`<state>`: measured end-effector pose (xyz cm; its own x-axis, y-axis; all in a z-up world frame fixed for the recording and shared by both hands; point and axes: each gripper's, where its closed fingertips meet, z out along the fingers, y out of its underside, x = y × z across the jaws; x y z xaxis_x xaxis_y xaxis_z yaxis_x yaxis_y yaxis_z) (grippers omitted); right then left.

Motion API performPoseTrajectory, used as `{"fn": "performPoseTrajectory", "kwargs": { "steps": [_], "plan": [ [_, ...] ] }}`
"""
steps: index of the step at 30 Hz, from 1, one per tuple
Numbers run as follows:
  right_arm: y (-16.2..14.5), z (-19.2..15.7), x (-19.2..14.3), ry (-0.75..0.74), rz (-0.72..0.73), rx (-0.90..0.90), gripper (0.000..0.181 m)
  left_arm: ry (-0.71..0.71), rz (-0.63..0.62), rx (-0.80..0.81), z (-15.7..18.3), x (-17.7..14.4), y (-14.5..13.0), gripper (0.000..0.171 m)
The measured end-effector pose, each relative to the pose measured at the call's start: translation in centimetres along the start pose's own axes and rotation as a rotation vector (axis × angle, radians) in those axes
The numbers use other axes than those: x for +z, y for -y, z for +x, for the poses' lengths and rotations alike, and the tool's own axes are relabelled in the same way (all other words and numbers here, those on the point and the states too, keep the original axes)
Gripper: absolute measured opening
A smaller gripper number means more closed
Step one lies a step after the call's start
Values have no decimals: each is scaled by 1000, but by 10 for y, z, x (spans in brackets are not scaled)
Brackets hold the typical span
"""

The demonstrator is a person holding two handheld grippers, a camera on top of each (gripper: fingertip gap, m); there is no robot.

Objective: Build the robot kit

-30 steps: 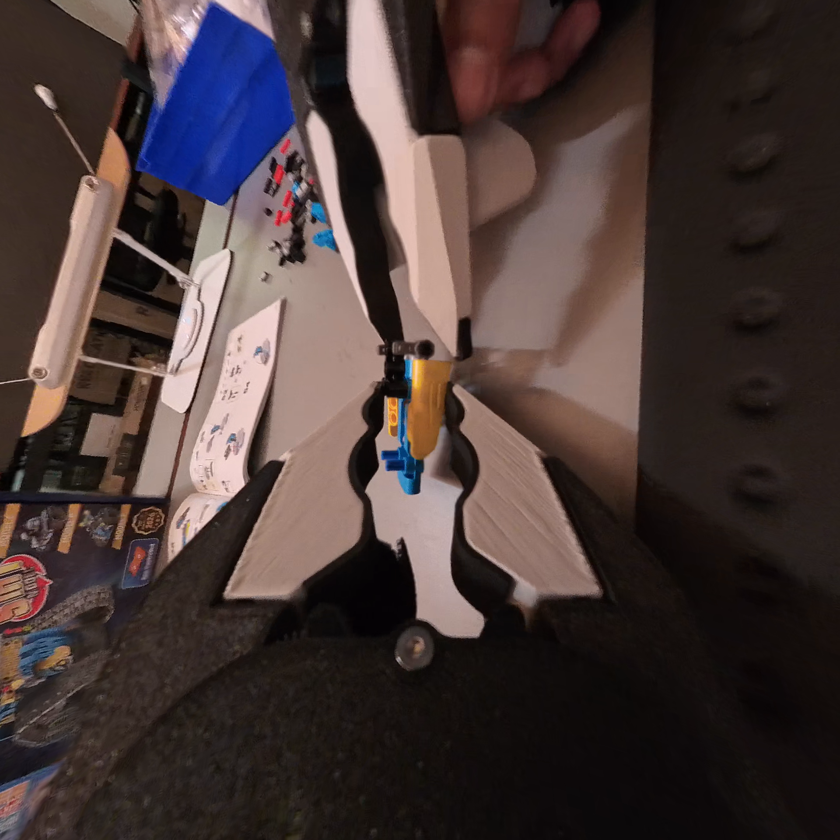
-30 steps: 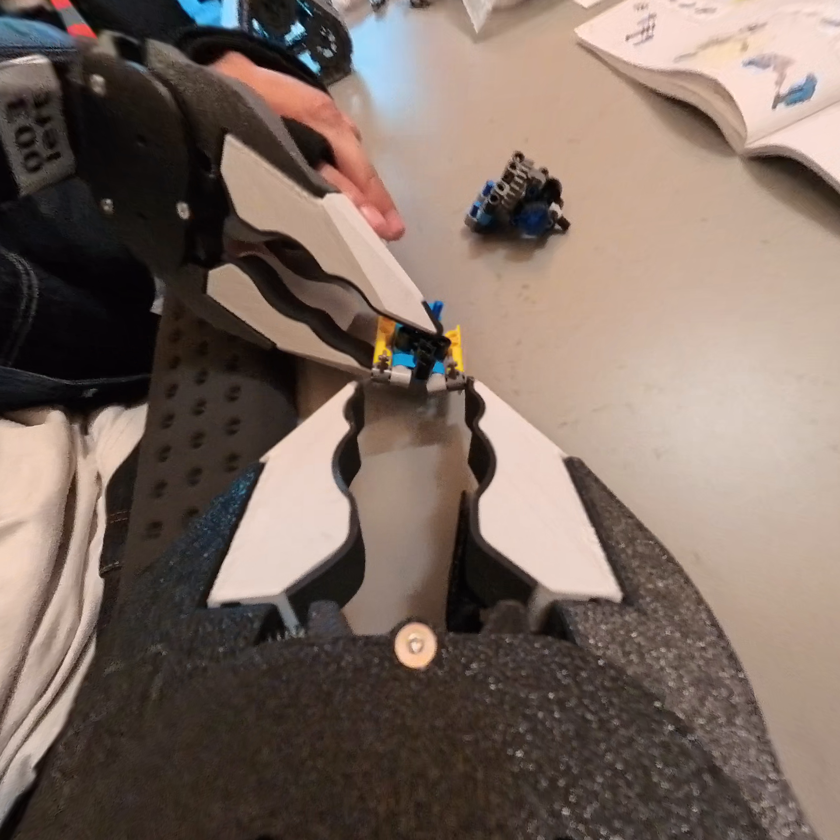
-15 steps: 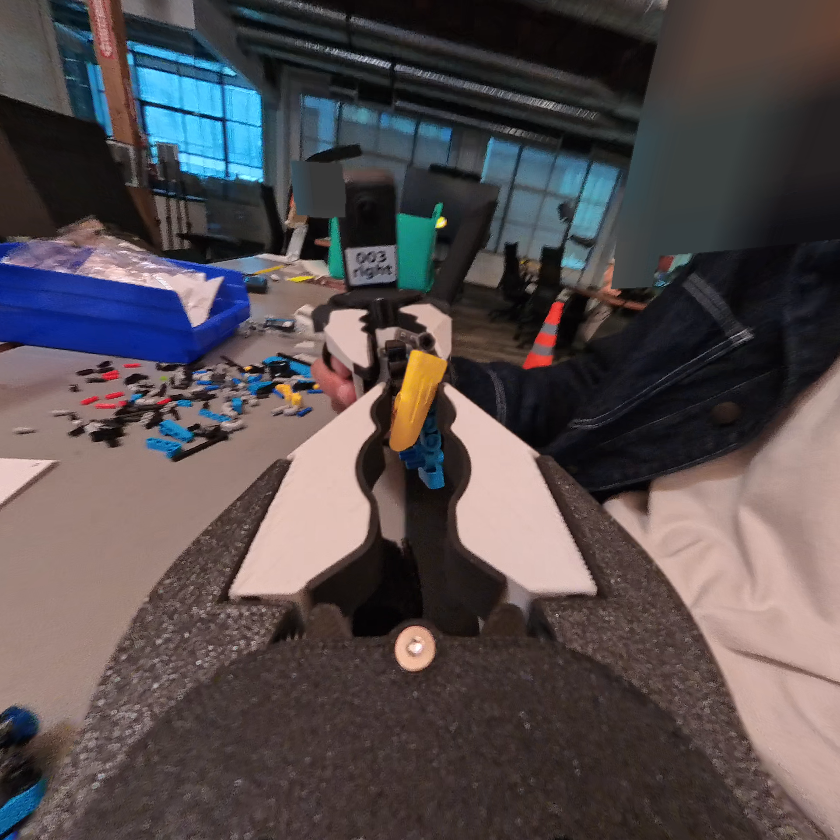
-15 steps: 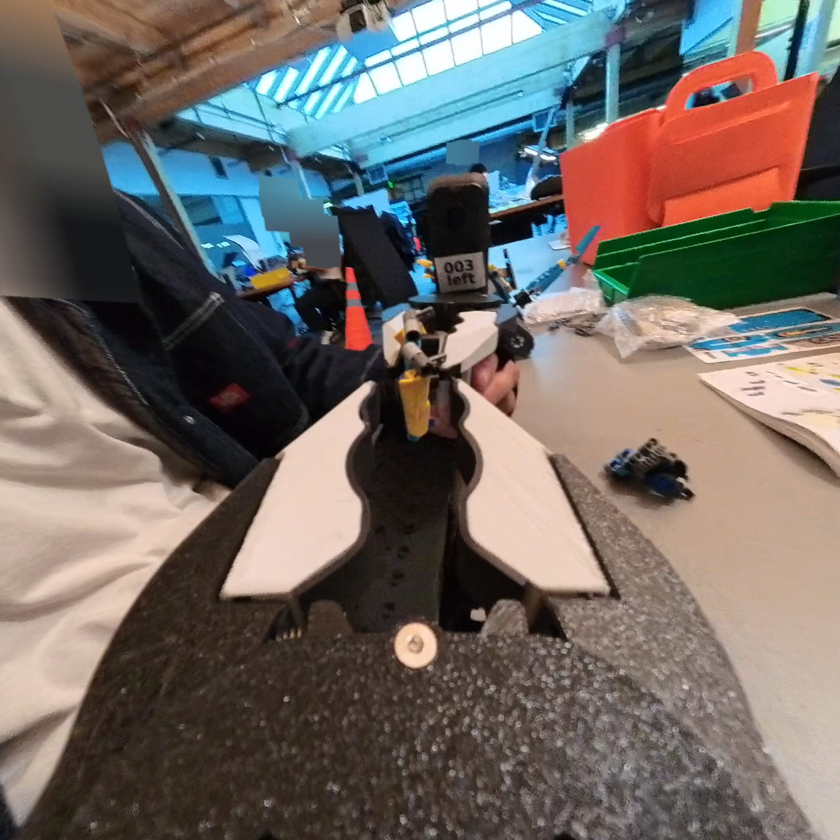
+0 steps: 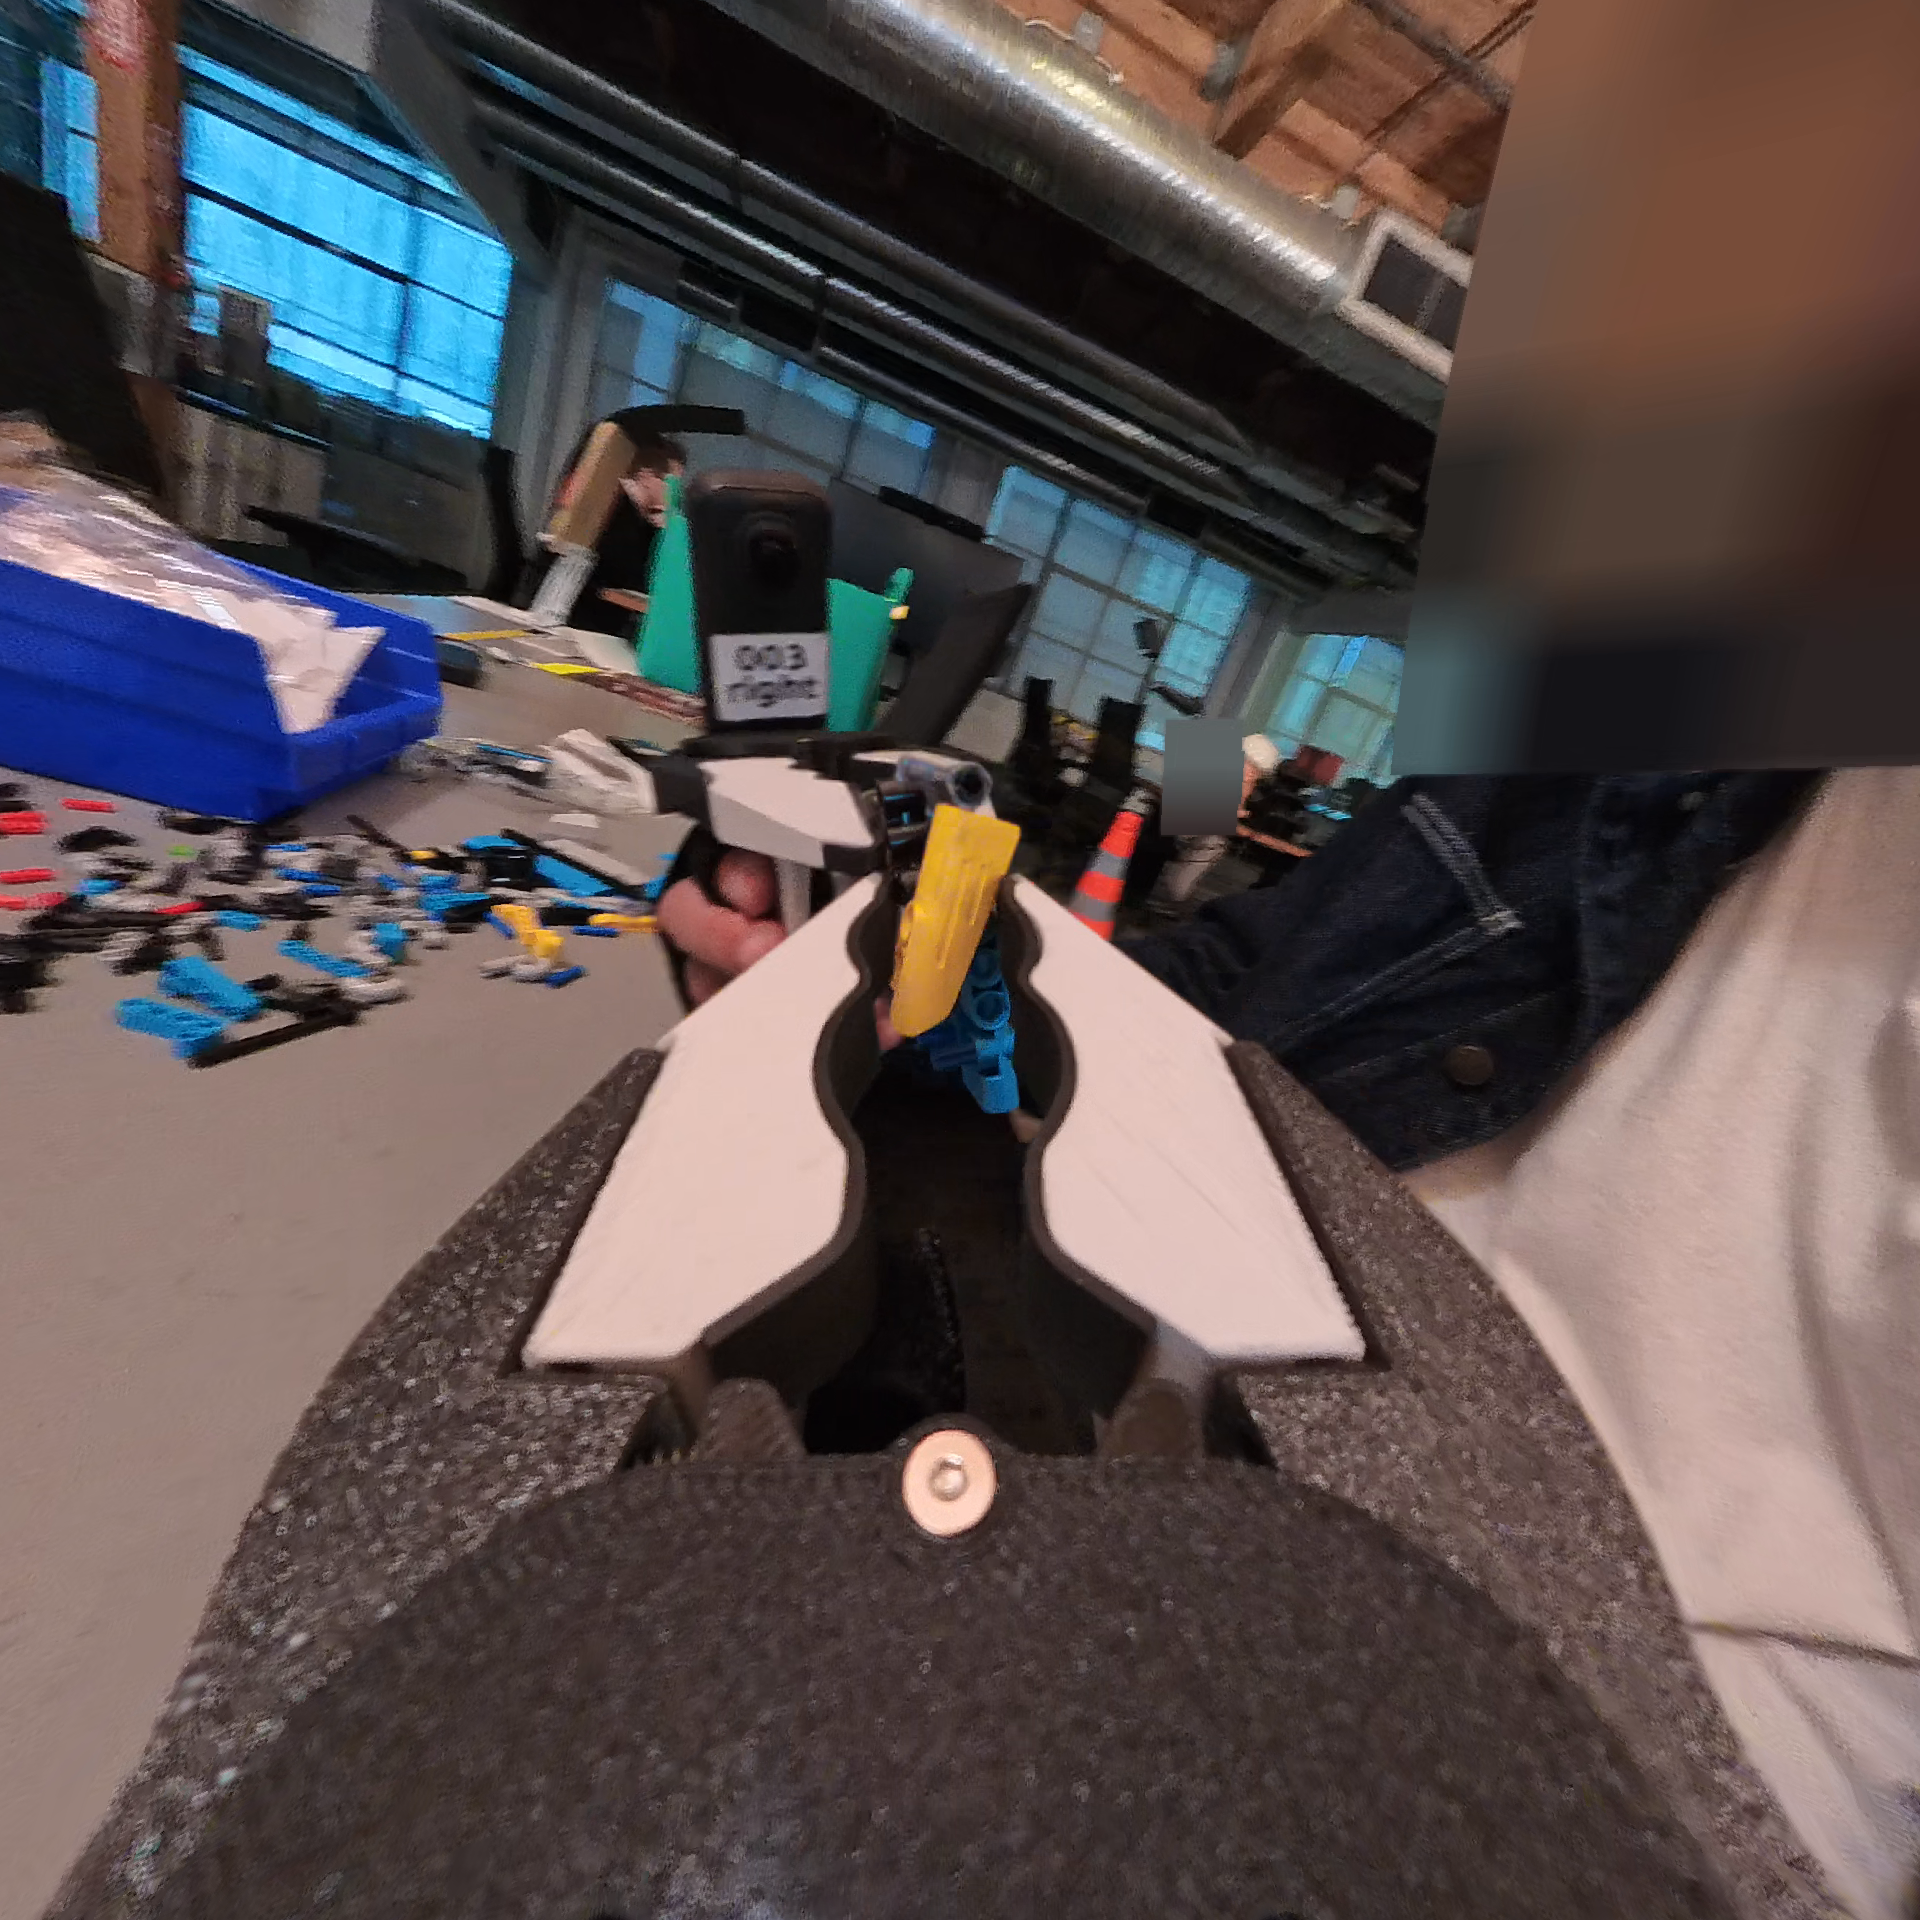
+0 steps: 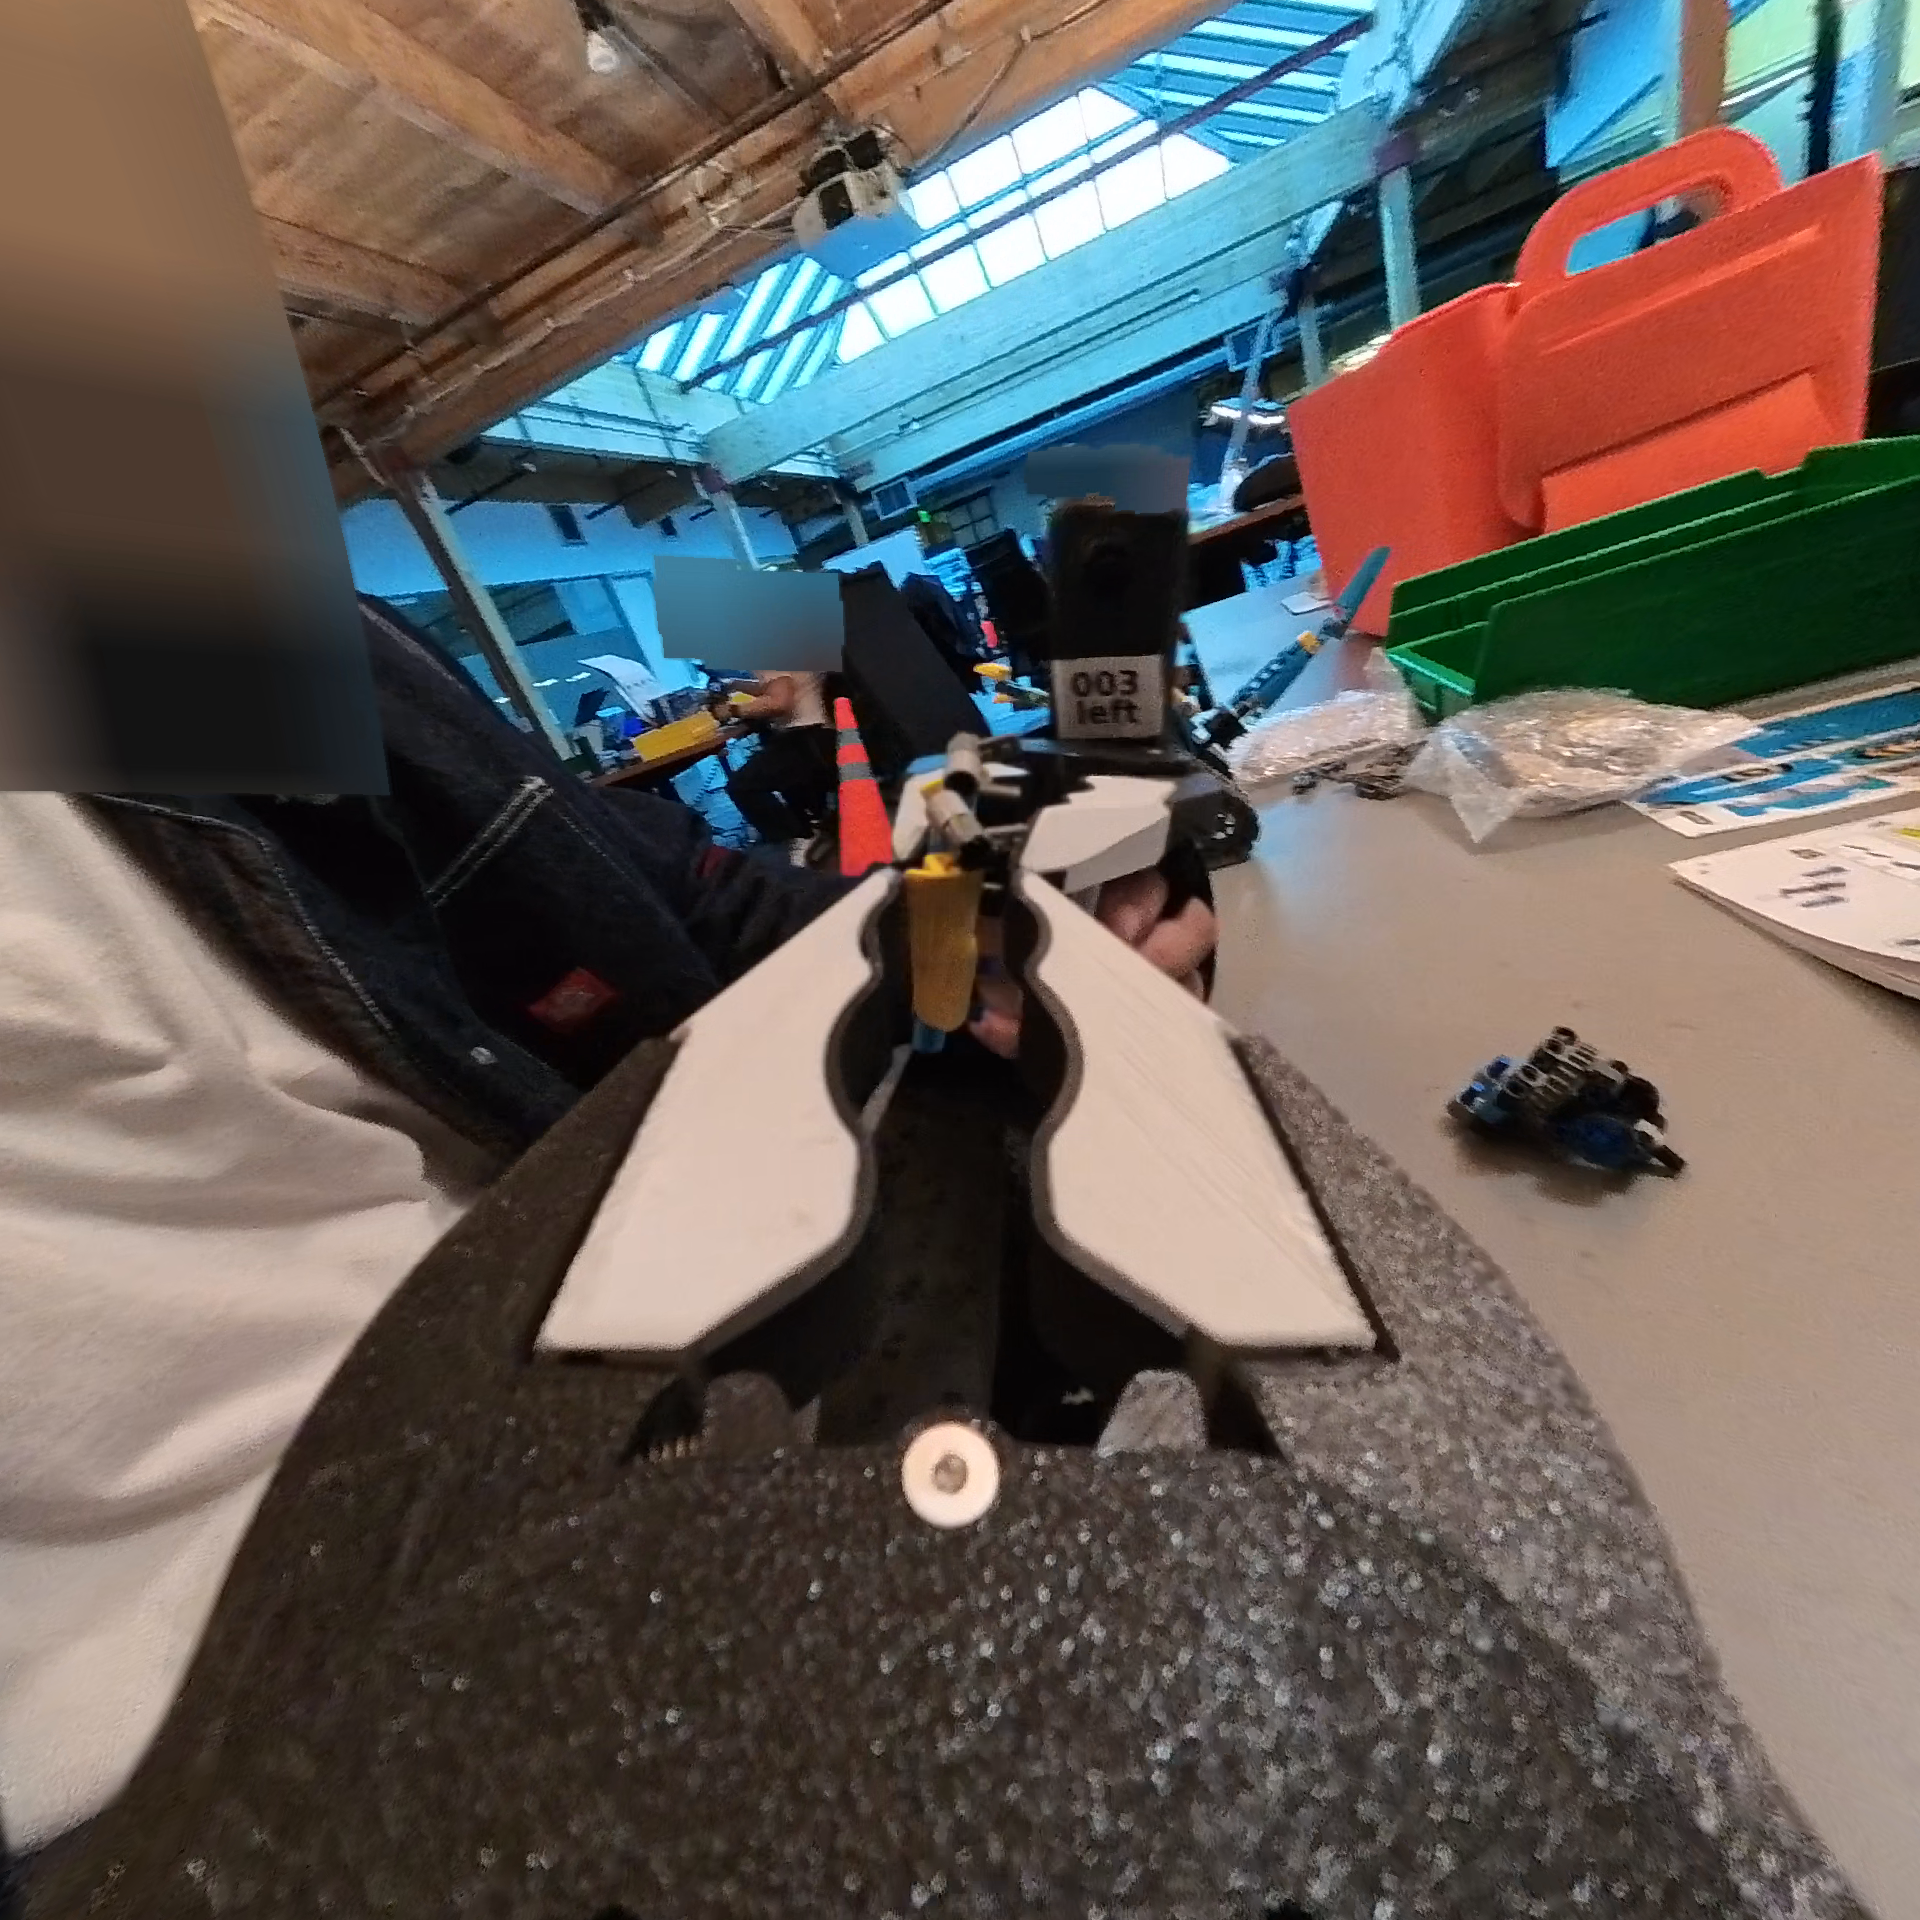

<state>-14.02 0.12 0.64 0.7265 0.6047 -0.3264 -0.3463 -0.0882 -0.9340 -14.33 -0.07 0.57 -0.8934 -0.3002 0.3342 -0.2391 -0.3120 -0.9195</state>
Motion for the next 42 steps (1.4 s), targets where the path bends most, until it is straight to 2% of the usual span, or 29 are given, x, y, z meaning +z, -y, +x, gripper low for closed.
{"fn": "performPoseTrajectory", "kwargs": {
  "steps": [4, 6, 9, 12, 19, 25, 27, 29, 32, 38, 42],
  "plan": [
    [-2, 18, -5, -133, -13, -50, 12, 137, -31, 93, -17, -2, -4, 18],
    [-3, 20, -5, -165, -18, -77, 12, 157, -33, 94, -21, -3, -4, 18],
    [-5, 34, -4, -291, -41, -146, 12, 227, -27, 91, -33, -8, -2, 18],
    [-6, 44, -5, -361, -47, -137, 11, 308, -40, 150, -42, -11, -2, 18],
    [-11, 63, -8, -515, -58, -140, 10, 546, -158, 483, -60, -17, -7, 18],
    [-9, 68, -6, -510, -11, -116, 12, 603, -161, 524, -65, -21, -3, 18],
    [-10, 67, -6, -473, -6, -92, 29, 632, -183, 590, -66, -22, -3, 17],
    [-10, 66, -8, -446, 1, -63, 34, 634, -212, 602, -67, -21, -9, 17],
    [-15, 57, -5, -370, -32, -60, 31, 593, -165, 523, -62, -18, -6, 17],
    [-16, 52, 1, -352, -37, -102, 24, 375, -17, 115, -48, -9, -3, 17],
    [-18, 56, -1, -409, -71, -167, 22, 320, 38, -69, -51, -9, -5, 18]
  ]
}}
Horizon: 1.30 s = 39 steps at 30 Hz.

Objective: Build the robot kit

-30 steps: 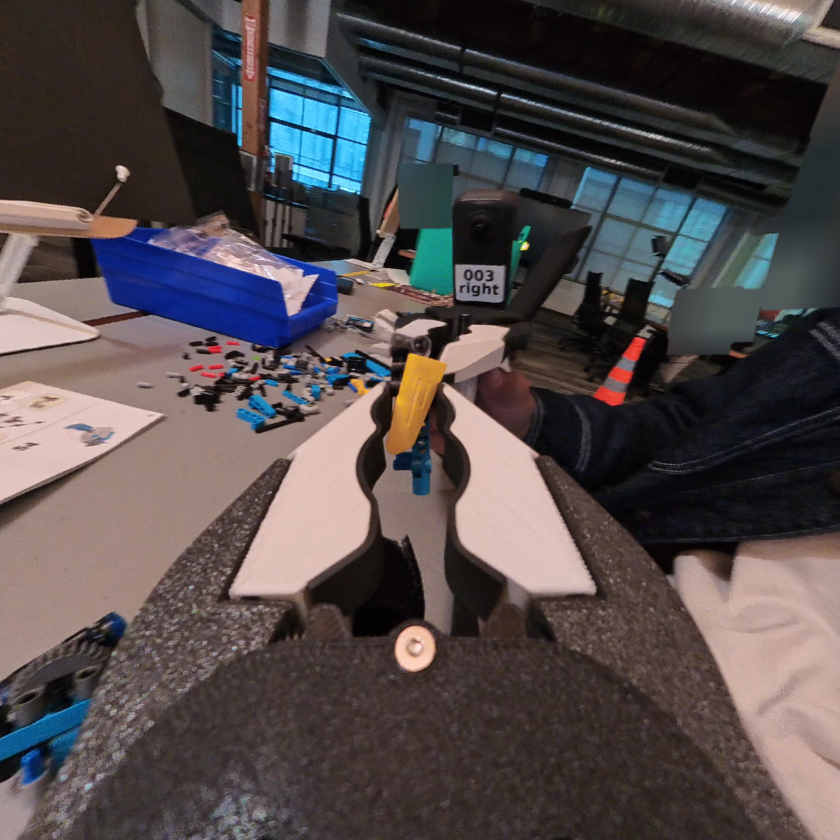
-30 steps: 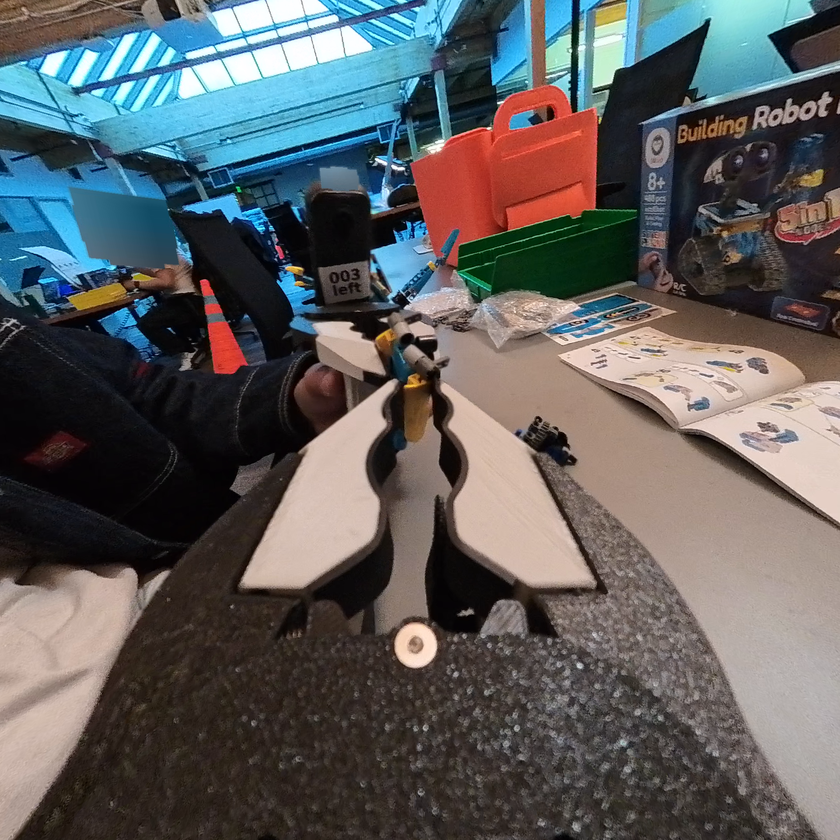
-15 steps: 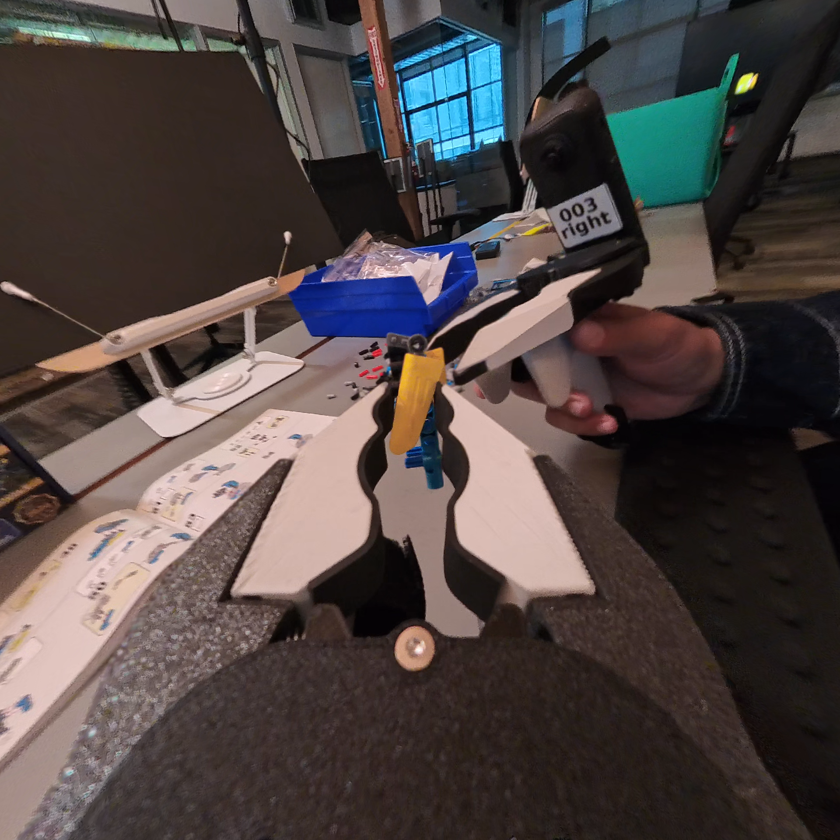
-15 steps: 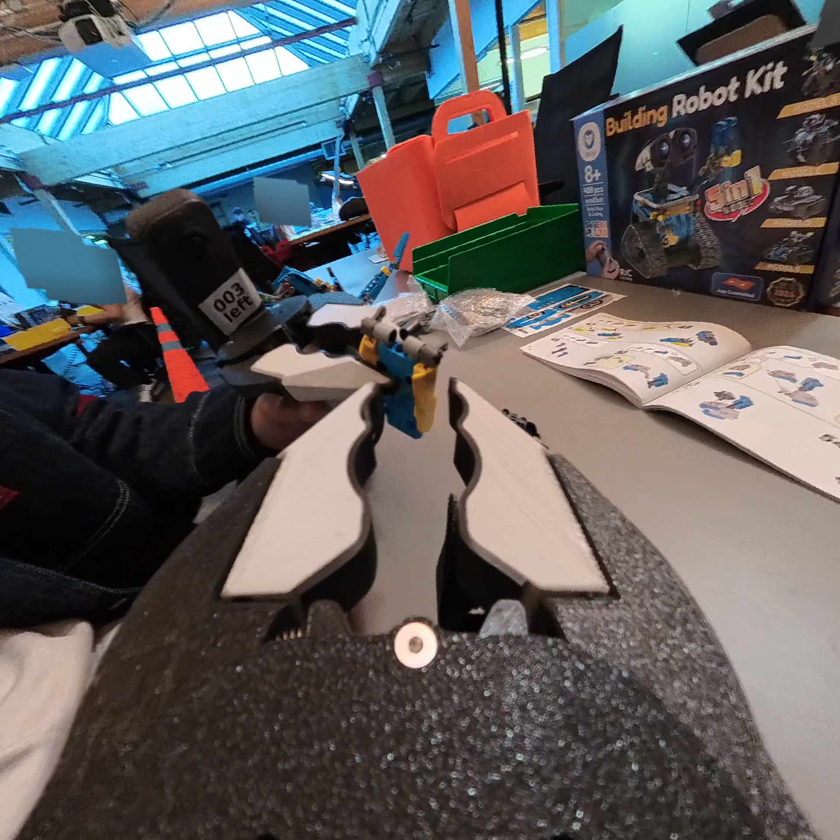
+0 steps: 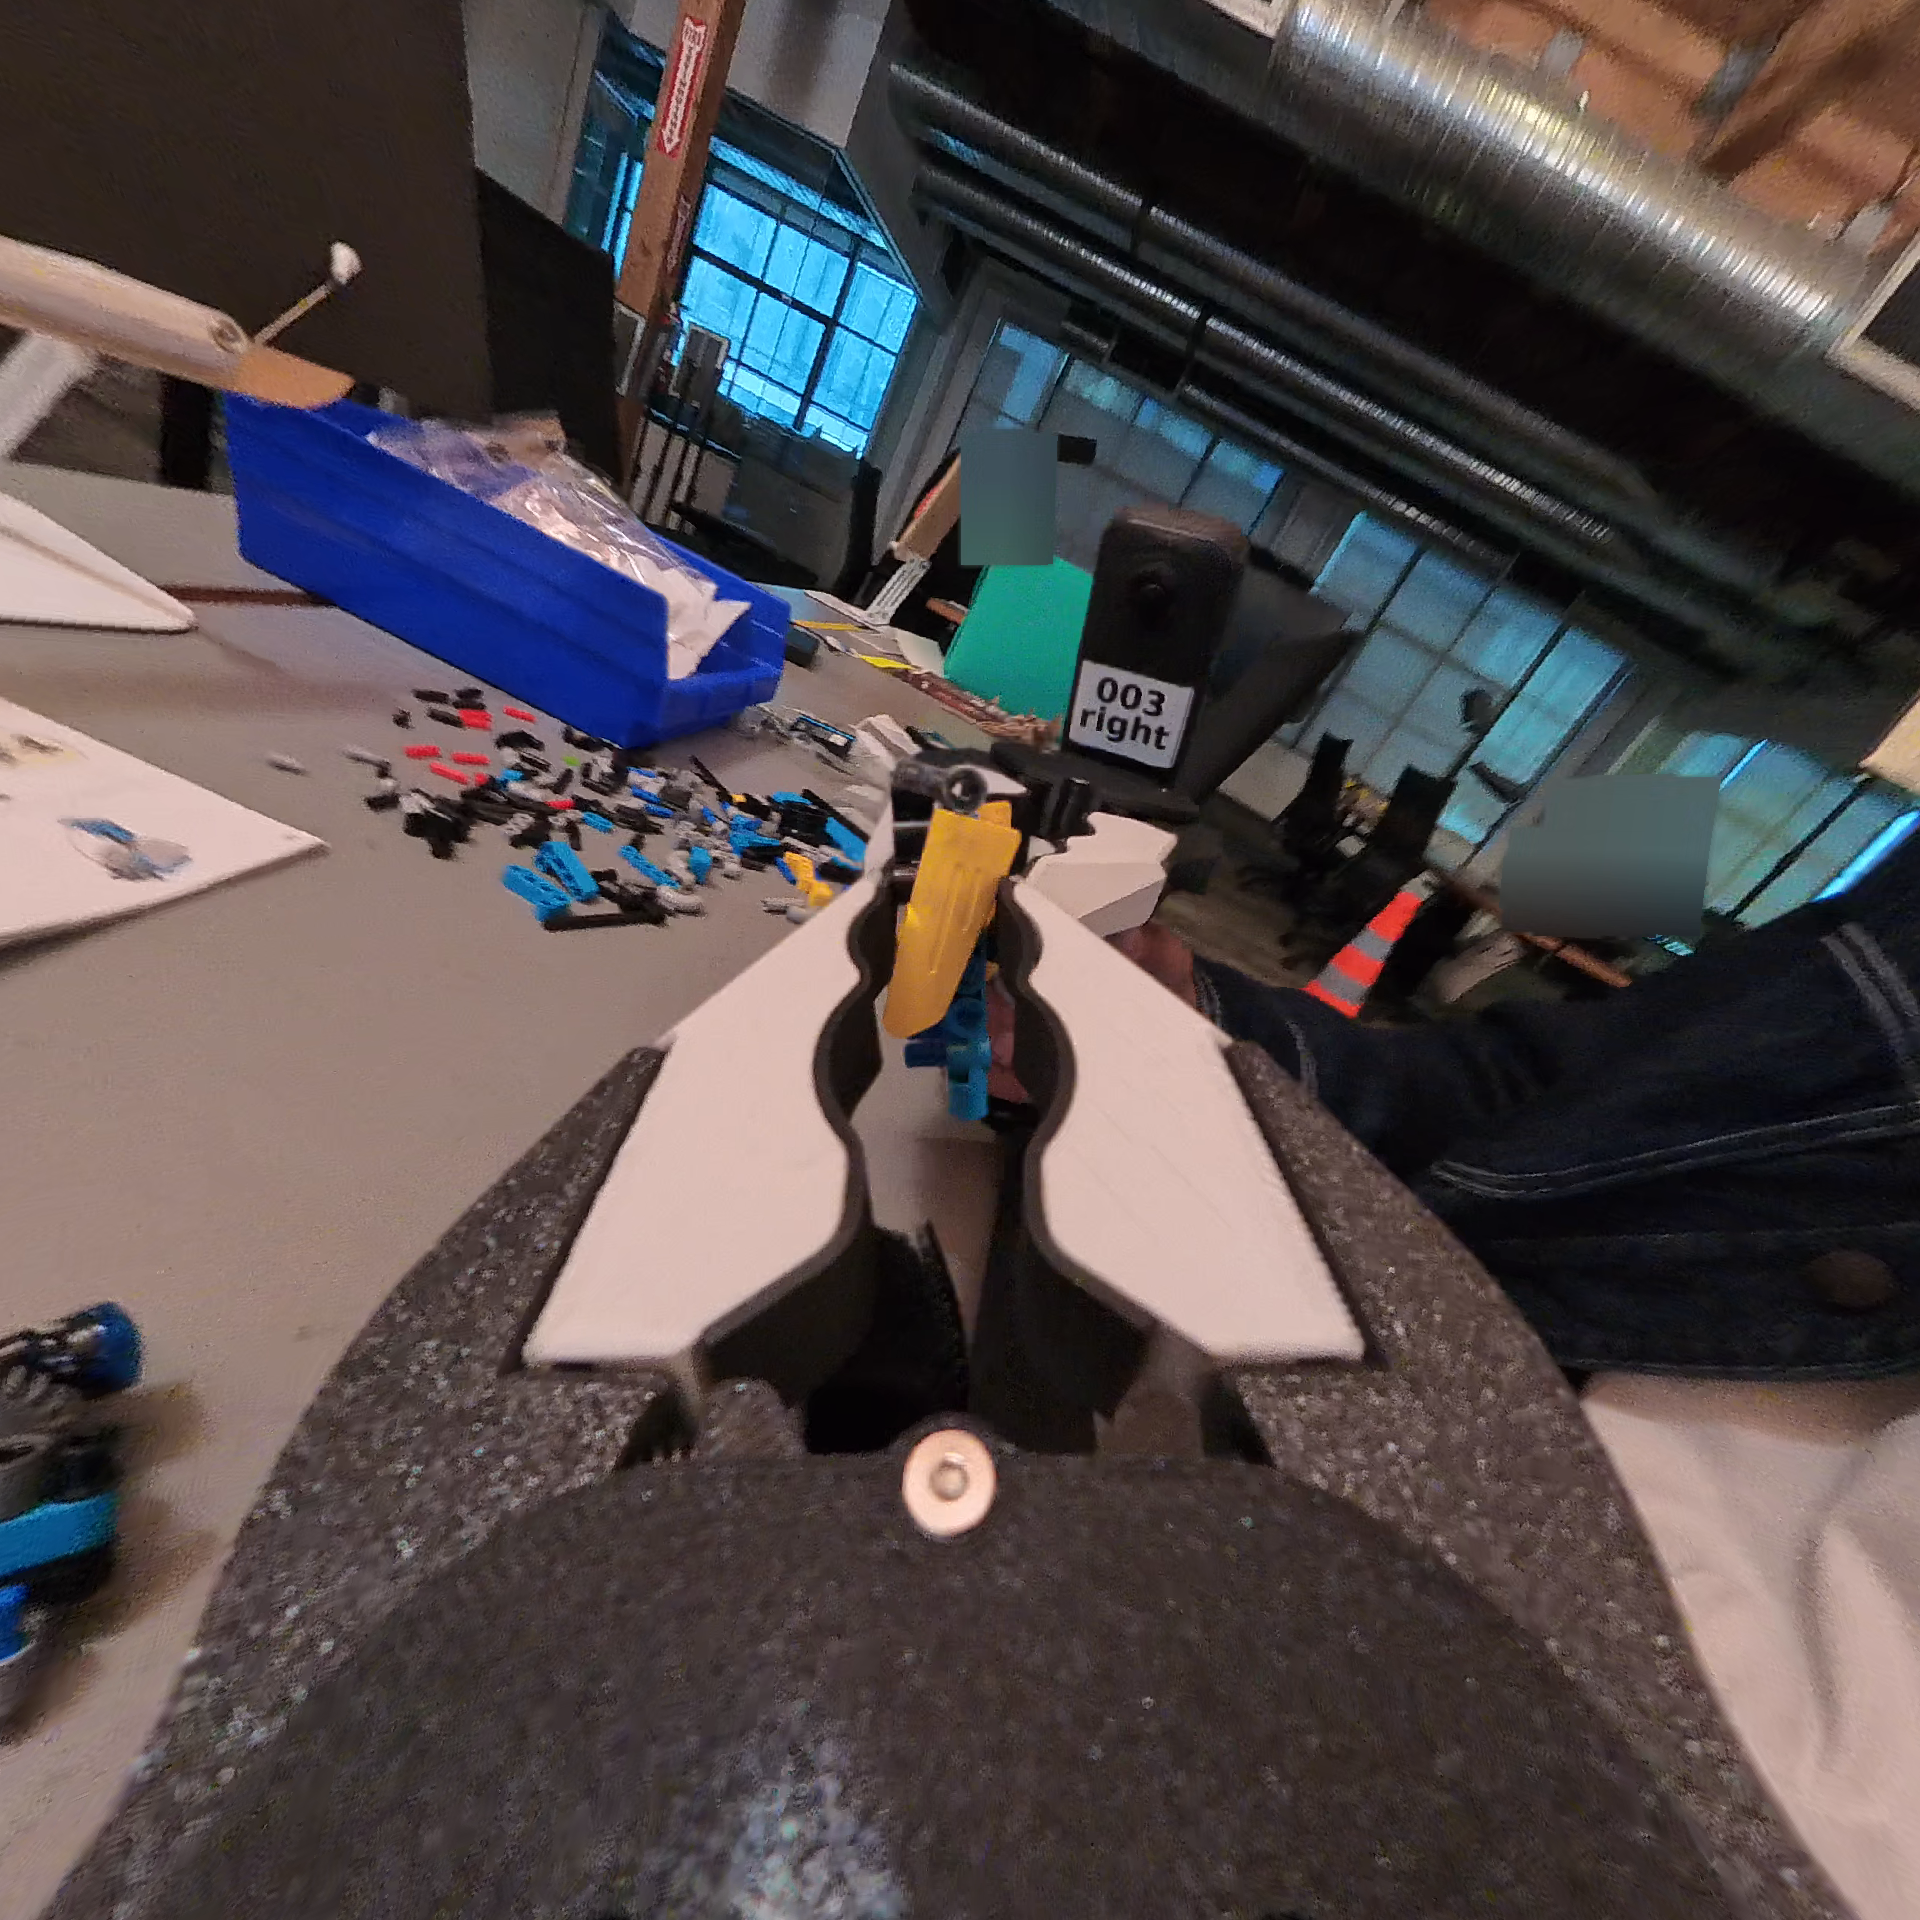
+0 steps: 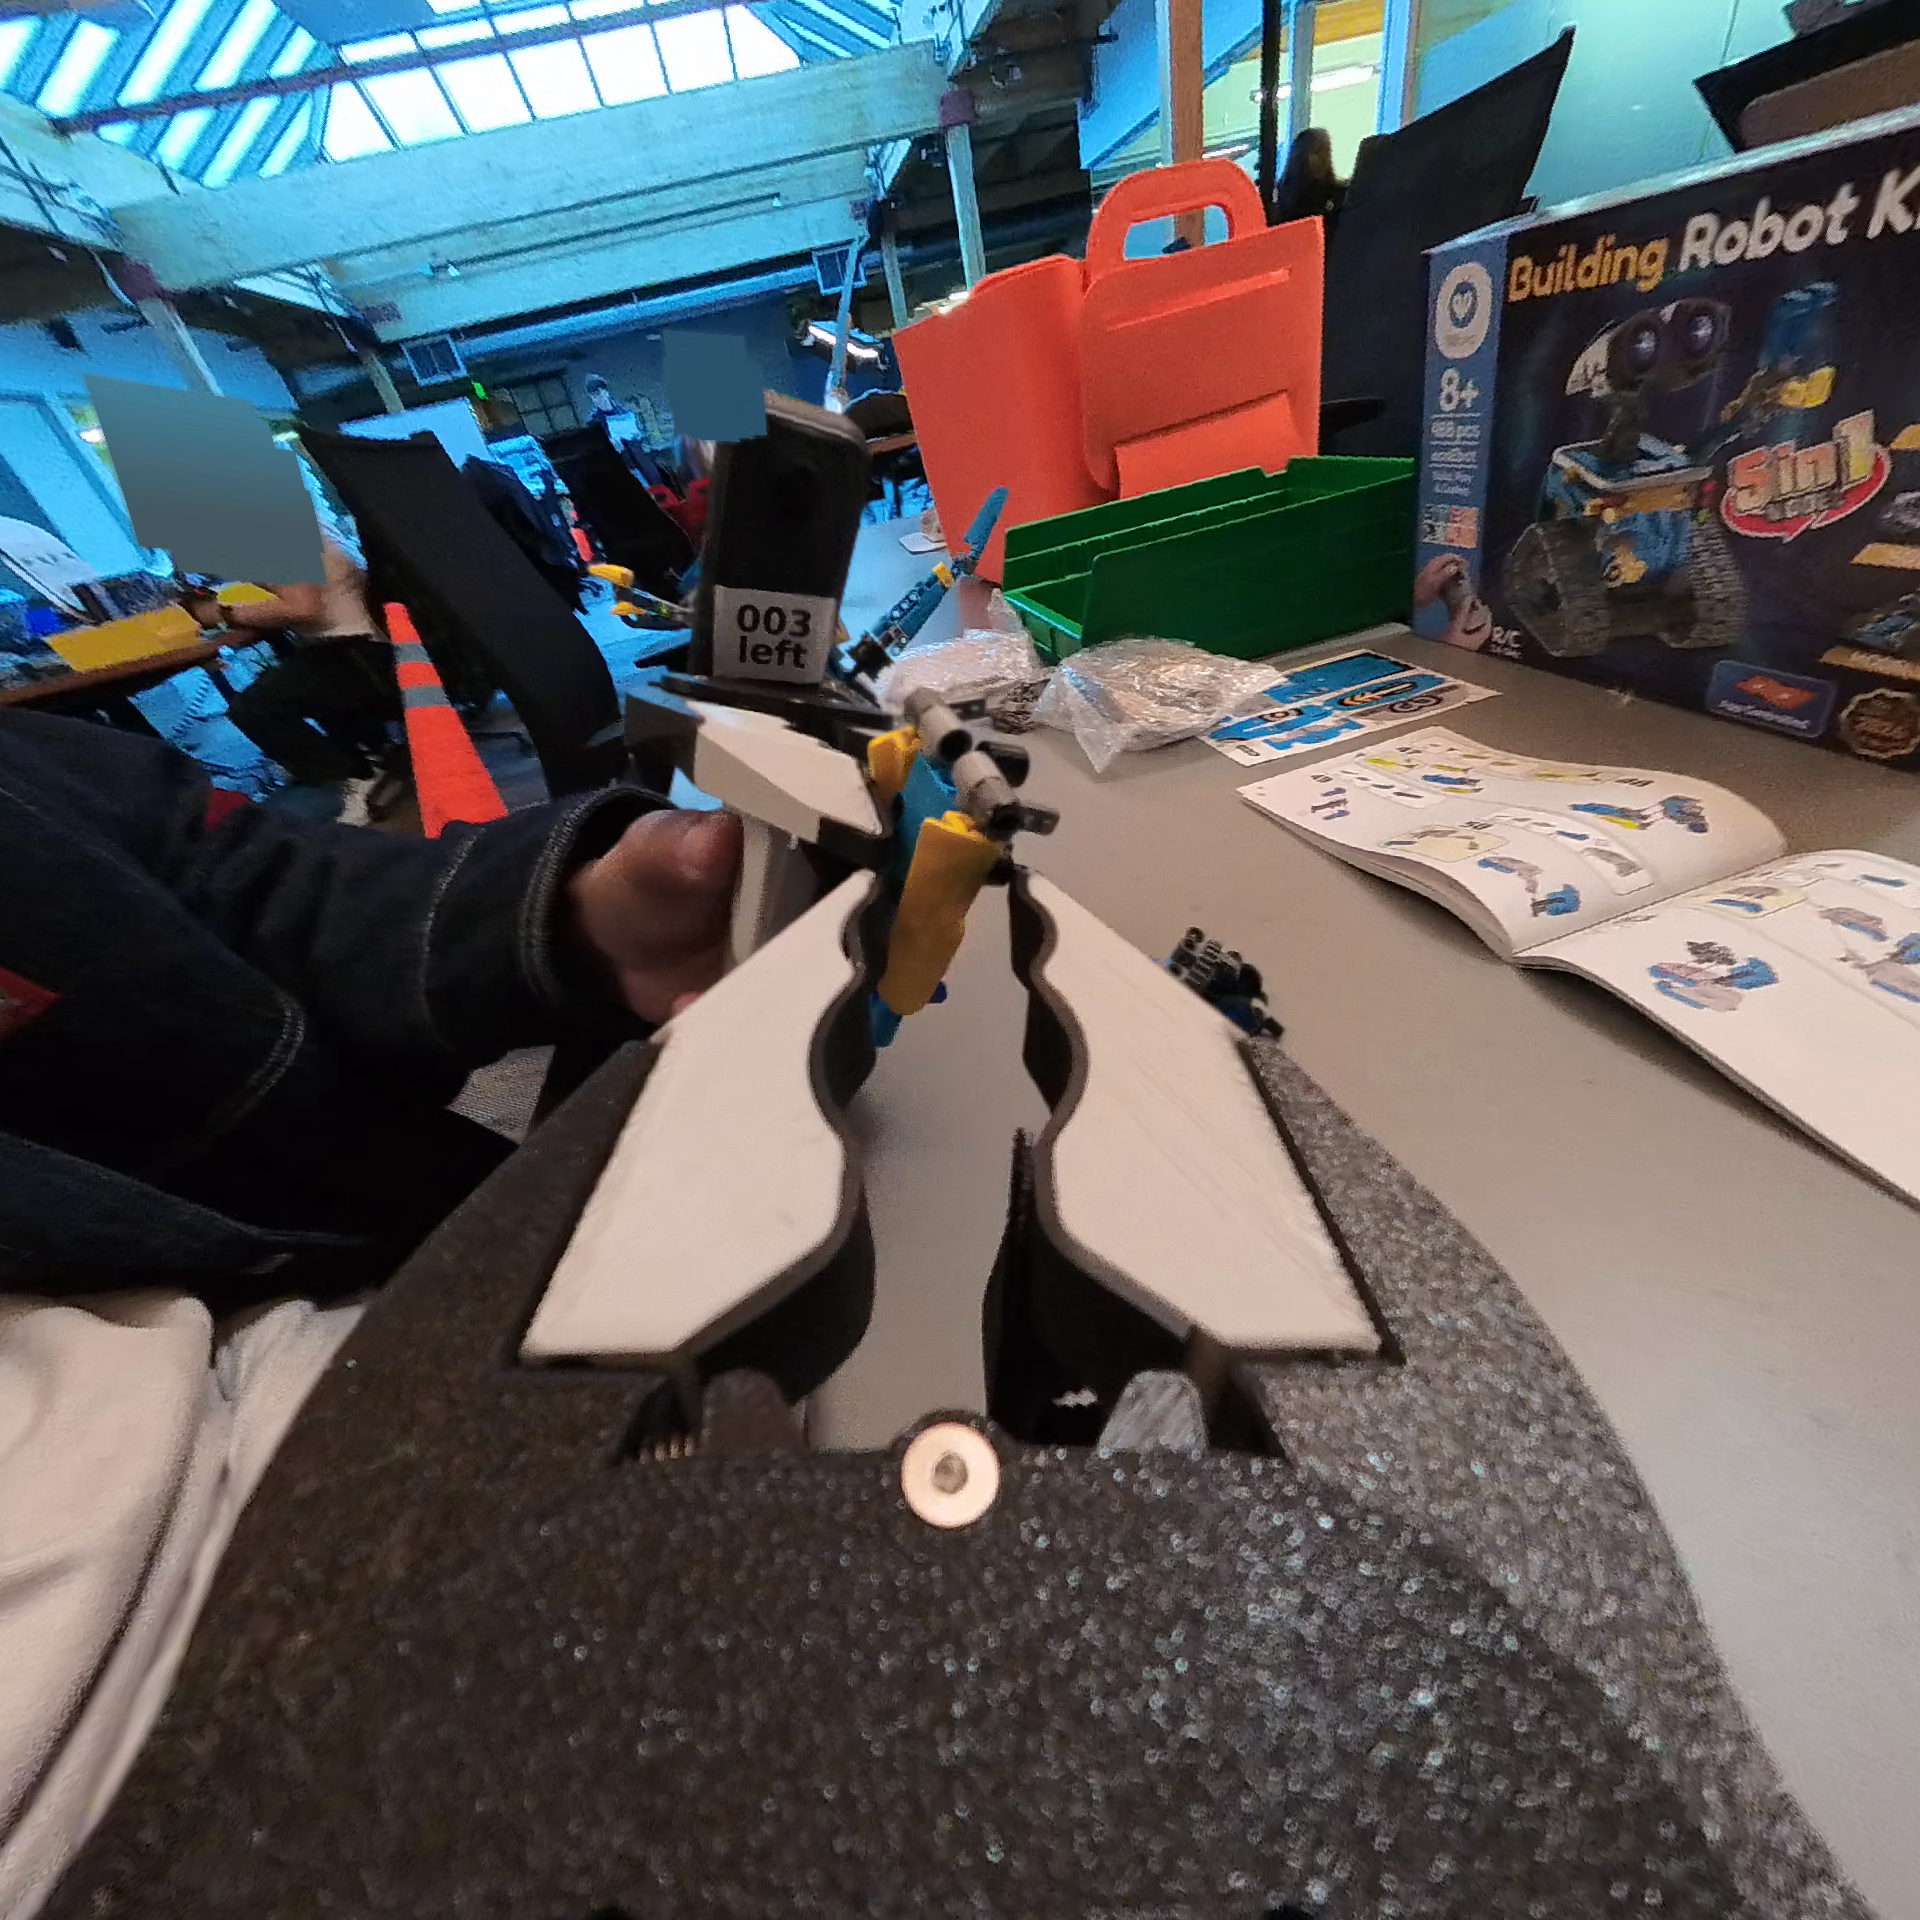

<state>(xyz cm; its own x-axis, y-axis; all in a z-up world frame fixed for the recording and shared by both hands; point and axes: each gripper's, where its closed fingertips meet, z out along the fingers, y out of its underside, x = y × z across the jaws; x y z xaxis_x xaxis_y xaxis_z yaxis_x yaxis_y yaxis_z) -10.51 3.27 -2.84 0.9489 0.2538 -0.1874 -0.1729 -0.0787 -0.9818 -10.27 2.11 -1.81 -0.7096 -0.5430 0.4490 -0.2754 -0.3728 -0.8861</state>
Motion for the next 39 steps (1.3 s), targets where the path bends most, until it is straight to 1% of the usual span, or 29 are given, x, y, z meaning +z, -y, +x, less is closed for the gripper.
{"fn": "performPoseTrajectory", "kwargs": {
  "steps": [6, 8, 10, 12, 13, 15, 17, 20, 22, 24, 27, 29, 32, 35, 37, 39],
  "plan": [
    [-4, 2, 1, -26, -26, -25, 23, -85, -13, -205, -4, -1, -4, 18],
    [-6, 4, 1, -25, -34, -5, 23, -81, -21, -216, -6, -1, -6, 19],
    [-7, 6, 0, -26, -37, 15, 22, -53, -30, -184, -7, 0, -7, 21],
    [-9, 12, -1, -44, -46, 49, 21, 4, -41, -113, -11, -1, -8, 28],
    [-12, 15, -1, -42, -57, 82, 21, 36, -48, -74, -13, -2, -8, 31],
    [-20, 19, -1, -37, -90, 158, 20, 96, -68, -6, -18, -2, -11, 31],
    [-31, 23, 1, -38, -142, 211, 19, 141, -104, 24, -23, -1, -17, 31],
    [-55, 34, 1, -73, -250, 303, 19, 274, -186, 32, -46, -3, -30, 27],
    [-73, 41, -2, -92, -336, 388, 19, 356, -203, 27, -62, -8, -32, 27],
    [-88, 43, -6, -100, -413, 430, 19, 401, -226, 62, -71, -15, -33, 28],
    [-101, 46, -10, -130, -493, 407, 19, 418, -331, 163, -73, -17, -47, 28],
    [-109, 49, -12, -143, -533, 405, 22, 380, -392, 204, -66, -10, -59, 27],
    [-114, 51, -13, -157, -556, 383, 28, 378, -482, 285, -64, -5, -74, 27],
    [-117, 58, -17, -197, -579, 328, 36, 404, -528, 335, -67, -4, -82, 27],
    [-114, 67, -22, -242, -576, 272, 38, 412, -547, 336, -69, -4, -85, 27],
    [-110, 75, -28, -285, -570, 201, 45, 421, -556, 325, -71, -5, -86, 27]
  ]
}}
